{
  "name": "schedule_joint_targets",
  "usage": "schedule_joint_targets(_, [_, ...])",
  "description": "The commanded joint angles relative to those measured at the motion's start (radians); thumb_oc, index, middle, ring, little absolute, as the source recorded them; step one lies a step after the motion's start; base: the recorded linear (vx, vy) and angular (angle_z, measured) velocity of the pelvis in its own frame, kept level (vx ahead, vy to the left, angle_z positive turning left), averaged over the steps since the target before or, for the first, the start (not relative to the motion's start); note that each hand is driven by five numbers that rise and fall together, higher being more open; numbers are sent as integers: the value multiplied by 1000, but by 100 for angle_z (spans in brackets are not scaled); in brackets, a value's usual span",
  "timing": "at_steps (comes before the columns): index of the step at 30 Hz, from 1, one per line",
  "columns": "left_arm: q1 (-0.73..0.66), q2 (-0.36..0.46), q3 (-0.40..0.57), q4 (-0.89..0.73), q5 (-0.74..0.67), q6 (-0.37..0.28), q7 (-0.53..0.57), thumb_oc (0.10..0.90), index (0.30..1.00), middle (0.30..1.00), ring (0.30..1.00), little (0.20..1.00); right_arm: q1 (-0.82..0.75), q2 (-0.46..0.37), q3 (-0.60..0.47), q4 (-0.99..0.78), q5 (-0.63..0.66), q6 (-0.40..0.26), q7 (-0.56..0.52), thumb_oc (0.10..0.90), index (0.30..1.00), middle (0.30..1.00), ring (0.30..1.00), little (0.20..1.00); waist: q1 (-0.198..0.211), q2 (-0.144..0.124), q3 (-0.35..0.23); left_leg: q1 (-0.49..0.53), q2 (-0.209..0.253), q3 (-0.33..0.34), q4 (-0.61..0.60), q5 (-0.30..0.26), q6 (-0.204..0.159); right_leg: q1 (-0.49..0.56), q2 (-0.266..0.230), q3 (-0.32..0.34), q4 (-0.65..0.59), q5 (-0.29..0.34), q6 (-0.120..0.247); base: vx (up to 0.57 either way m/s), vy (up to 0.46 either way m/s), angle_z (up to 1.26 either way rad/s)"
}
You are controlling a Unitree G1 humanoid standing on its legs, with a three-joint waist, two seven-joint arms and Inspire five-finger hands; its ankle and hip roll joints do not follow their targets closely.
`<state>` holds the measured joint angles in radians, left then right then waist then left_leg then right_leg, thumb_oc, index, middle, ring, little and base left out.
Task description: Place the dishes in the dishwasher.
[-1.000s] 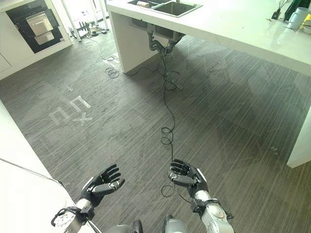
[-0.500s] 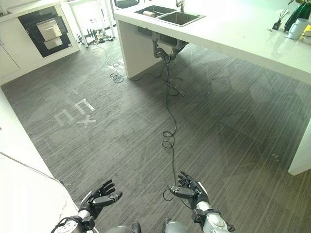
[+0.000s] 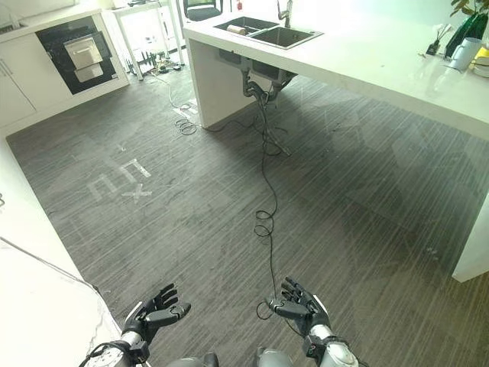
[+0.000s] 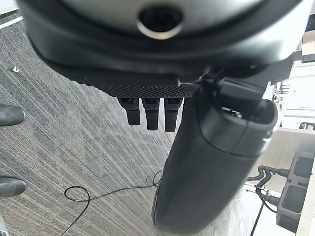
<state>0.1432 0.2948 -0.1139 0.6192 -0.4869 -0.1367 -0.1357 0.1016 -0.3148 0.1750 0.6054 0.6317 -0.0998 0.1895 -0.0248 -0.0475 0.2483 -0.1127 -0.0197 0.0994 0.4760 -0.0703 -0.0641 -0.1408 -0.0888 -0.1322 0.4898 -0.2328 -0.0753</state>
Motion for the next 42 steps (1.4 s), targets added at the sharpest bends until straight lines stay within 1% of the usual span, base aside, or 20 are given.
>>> schedule_joint_targets(1, [-63,2,13,-46,-10,-91,-19,800,900,900,900,900,-64,-65,-32,-42,16,-85,38,800,900,900,900,900,37,8,62,-127,-10,15,290,10,37,162,23,42,-190,26,57,207,-54,-14])
schedule_joint_targets(3, [-52,-5,6,-30,-5,-110,-40,800,900,900,900,900,-78,-62,-28,-35,-17,-85,40,800,900,900,900,900,78,36,76,-202,-54,30,142,76,25,193,63,68,-190,0,74,393,89,-46])
schedule_joint_targets(5, [-47,-4,5,-28,1,-108,-55,800,900,900,900,900,-82,-60,-24,-38,-28,-79,28,800,900,900,900,900,91,42,74,-184,-35,34,21,107,23,204,68,67,-190,-14,76,460,172,-42])
schedule_joint_targets(6, [-39,2,-6,-34,2,-97,-78,800,900,900,900,900,-81,-59,-20,-51,-23,-65,-3,800,900,900,900,900,113,72,79,-205,15,44,-176,189,1,252,93,50,-190,-44,77,584,236,-72])
schedule_joint_targets(9, [-34,8,-15,-50,8,-90,-98,800,900,900,900,900,-76,-61,-19,-57,-21,-65,-30,800,900,900,900,900,126,86,80,-272,55,61,-176,187,-8,304,101,49,-190,-77,75,481,283,-31])
schedule_joint_targets(11, [-28,10,-6,-65,7,-89,-94,800,900,900,900,900,-88,-64,-10,-50,-31,-67,-42,800,900,900,900,900,139,81,55,-261,30,36,-176,121,19,362,82,68,-190,-103,104,524,458,-12])
schedule_joint_targets(12, [-40,27,10,-52,35,-89,-112,800,900,900,900,900,-81,-51,-25,-52,-24,-73,-40,800,900,900,900,900,135,69,18,-209,7,38,-176,54,66,463,42,31,-190,59,168,439,343,-37])
schedule_joint_targets(13, [-43,31,7,-54,40,-90,-112,800,900,900,900,900,-79,-47,-25,-55,-28,-77,-40,800,900,900,900,900,131,70,13,-197,0,37,-176,38,80,454,25,19,-145,120,192,597,626,-10])
schedule_joint_targets(14, [-62,53,-10,-69,66,-80,-93,800,900,900,900,900,-57,-31,-43,-89,-60,-79,-52,800,900,900,900,900,103,99,8,-136,-25,11,-176,-14,136,308,13,10,217,298,252,267,412,28])
schedule_joint_targets(16, [-79,66,-20,-53,34,-70,-68,800,900,900,900,900,-57,-29,-31,-80,-64,-93,-56,800,900,900,900,900,75,112,12,-79,-35,11,-176,-54,160,176,-8,-20,359,293,225,315,365,53])
schedule_joint_targets(18, [-90,61,-25,-35,8,-83,-77,800,900,900,900,900,-53,-31,-23,-77,-74,-114,-59,800,900,900,900,900,43,121,22,-28,-42,-10,-176,-80,170,84,16,-56,324,248,197,327,122,9])
schedule_joint_targets(21, [-101,57,-13,-40,39,-65,-90,800,900,900,900,900,-29,-70,-74,-86,-48,-111,-30,800,900,900,900,900,-41,97,45,103,-93,-98,-176,-185,162,-79,2,-147,-167,275,192,587,-79,90])
schedule_joint_targets(25, [-79,17,-21,1,49,-111,-57,800,900,900,900,900,-24,-79,-92,-69,-74,-110,31,800,900,900,900,900,-58,84,43,243,-119,-129,-176,-301,143,-213,-54,-190,-190,275,227,550,-78,35])
schedule_joint_targets(28, [-53,-2,-14,14,89,-126,-53,800,900,900,900,900,-32,-91,-68,-78,-51,-99,16,800,900,900,900,900,-72,78,23,308,-140,-151,-176,-314,137,-182,-40,-152,-190,293,193,567,-107,-42])
schedule_joint_targets(30, [-44,-6,-15,20,96,-136,-56,800,900,900,900,900,-43,-97,-48,-76,-37,-105,21,800,900,900,900,900,-74,92,14,355,-120,-148,-176,-246,104,-152,-21,-151,-190,280,170,525,-123,8])
schedule_joint_targets(32, [-28,-5,-13,-6,80,-125,-70,800,900,900,900,900,-34,-112,-32,-104,-51,-111,26,800,900,900,900,900,-65,102,7,417,-85,-152,-176,50,8,-85,6,-131,-190,204,120,601,-182,19])
schedule_joint_targets(34, [-22,-3,-12,-31,75,-105,-75,800,900,900,900,900,-25,-126,-37,-113,-53,-124,20,800,900,900,900,900,-60,83,10,323,-99,-135,23,144,-36,-47,-1,-98,-190,167,99,377,-128,-12])
schedule_joint_targets(37, [-23,2,-19,-48,87,-75,-90,800,900,900,900,900,-25,-150,-49,-93,-48,-128,9,800,900,900,900,900,-22,53,30,56,-74,-48,402,144,-63,54,-20,-75,-190,100,67,267,-107,-15])
schedule_joint_targets(38, [-24,2,-21,-47,90,-75,-97,800,900,900,900,900,-26,-150,-50,-89,-49,-127,5,800,900,900,900,900,-13,43,30,9,-68,-30,410,142,-56,68,-26,-69,-190,90,67,316,-49,-25])
schedule_joint_targets(42, [-17,2,-11,-22,87,-92,-113,800,900,900,900,900,-33,-129,-39,-49,-78,-123,-26,800,900,900,900,900,44,51,48,-29,6,55,-76,111,-9,133,-4,-46,-190,26,89,449,169,-78])
